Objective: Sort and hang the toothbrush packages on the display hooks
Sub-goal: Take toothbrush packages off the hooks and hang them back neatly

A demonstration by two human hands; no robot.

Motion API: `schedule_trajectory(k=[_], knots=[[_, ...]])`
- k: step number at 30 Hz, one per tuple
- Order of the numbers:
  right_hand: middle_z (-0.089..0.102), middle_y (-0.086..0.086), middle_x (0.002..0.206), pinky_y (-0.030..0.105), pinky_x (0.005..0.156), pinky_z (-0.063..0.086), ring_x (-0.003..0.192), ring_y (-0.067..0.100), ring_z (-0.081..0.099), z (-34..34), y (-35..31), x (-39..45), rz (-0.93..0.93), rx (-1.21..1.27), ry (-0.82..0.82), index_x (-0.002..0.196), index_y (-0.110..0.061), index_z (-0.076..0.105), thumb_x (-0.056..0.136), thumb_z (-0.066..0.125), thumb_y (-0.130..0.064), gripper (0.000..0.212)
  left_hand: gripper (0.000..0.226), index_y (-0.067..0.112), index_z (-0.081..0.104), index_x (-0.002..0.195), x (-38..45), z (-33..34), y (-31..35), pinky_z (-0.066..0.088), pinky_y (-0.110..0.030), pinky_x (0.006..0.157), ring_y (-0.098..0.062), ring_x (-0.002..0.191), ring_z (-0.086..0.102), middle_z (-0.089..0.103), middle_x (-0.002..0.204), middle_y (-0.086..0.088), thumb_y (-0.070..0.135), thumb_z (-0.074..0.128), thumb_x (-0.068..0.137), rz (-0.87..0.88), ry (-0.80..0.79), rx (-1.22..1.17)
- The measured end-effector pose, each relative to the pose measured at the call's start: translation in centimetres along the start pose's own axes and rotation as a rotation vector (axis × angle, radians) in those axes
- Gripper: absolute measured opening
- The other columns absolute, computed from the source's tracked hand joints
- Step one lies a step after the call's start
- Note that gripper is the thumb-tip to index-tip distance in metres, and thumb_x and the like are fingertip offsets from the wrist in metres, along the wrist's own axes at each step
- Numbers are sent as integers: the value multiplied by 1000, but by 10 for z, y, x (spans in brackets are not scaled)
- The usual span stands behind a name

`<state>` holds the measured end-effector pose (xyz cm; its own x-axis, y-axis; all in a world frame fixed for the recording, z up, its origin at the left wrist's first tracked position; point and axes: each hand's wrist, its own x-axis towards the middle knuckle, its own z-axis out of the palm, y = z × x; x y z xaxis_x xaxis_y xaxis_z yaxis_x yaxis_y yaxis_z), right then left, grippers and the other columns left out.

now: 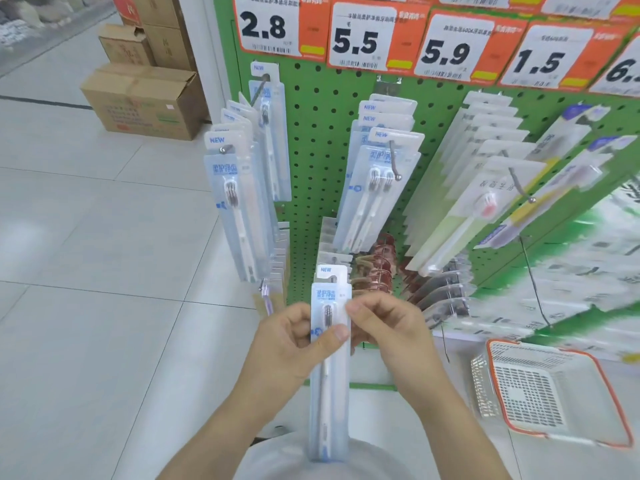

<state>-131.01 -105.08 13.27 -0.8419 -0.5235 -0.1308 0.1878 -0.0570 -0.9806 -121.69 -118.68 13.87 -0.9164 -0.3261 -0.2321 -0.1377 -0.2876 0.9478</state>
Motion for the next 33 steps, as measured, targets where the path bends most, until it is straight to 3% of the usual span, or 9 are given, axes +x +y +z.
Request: schedule_trajectory(k=[6, 12, 17, 20, 22, 24, 29, 33], knots=[[68, 10, 71, 34, 59, 52, 62, 21, 61, -11, 8, 0, 70, -9, 15, 86, -1, 68, 87, 68, -25, 24, 30, 8, 71, 117, 2, 2, -9, 57, -33, 93, -29, 102, 74, 77, 105, -13, 19, 66, 90, -94, -87, -3], [67, 10, 70, 38, 58, 51, 58, 25, 58, -13, 14, -4, 44, -34, 3, 81, -5, 69, 97, 63, -20, 22, 24, 5, 73, 113, -6, 3, -27, 58, -25, 79, -30, 93, 76, 78, 99, -15, 17, 61, 95, -215, -109, 28], [67, 4, 73, 33, 55, 50, 62, 19, 58, -16, 18, -4, 88, -63, 14, 79, -9, 68, 98, 63, -20, 22, 28, 3, 74, 110, -14, 3, -40, 59, -28, 75, -33, 92, 76, 78, 99, -15, 21, 60, 95, -279, -128, 16], [68, 13, 81, 35, 65, 54, 71, 21, 62, -18, 24, -3, 73, -92, -78, 89, -5, 70, 95, 68, -27, 23, 29, 5, 75, 110, -12, 5, -42, 59, -29, 73, -32, 89, 76, 78, 98, -13, 23, 58, 94, -249, -101, 12], [74, 14, 87, 33, 68, 55, 75, 22, 65, -18, 28, -3, 60, -124, -93, 92, -12, 74, 89, 74, -26, 15, 31, 5, 75, 109, -12, 6, -42, 60, -28, 74, -32, 89, 76, 78, 97, -14, 26, 58, 93, -248, -96, 6], [75, 9, 85, 31, 68, 55, 74, 19, 66, -17, 30, -3, 61, -97, -52, 91, -14, 75, 87, 78, -24, 11, 32, 3, 74, 109, -15, 4, -44, 61, -31, 78, -34, 91, 76, 77, 97, -17, 26, 60, 92, -278, -109, 1], [75, 4, 80, 28, 64, 56, 71, 15, 71, -32, 27, 5, 130, 160, 181, 93, -5, 69, 87, 67, -17, 13, 35, 0, 70, 116, -29, -4, -52, 59, -38, 81, -40, 93, 74, 76, 104, -20, 19, 69, 86, -372, -226, -25], [77, 8, 88, 29, 65, 58, 77, 18, 72, -40, 27, 4, 177, 132, 152, 97, -7, 70, 94, 64, -15, 11, 33, 2, 71, 116, -31, 1, -55, 59, -38, 82, -40, 91, 75, 76, 105, -19, 19, 68, 88, -361, -212, -6]])
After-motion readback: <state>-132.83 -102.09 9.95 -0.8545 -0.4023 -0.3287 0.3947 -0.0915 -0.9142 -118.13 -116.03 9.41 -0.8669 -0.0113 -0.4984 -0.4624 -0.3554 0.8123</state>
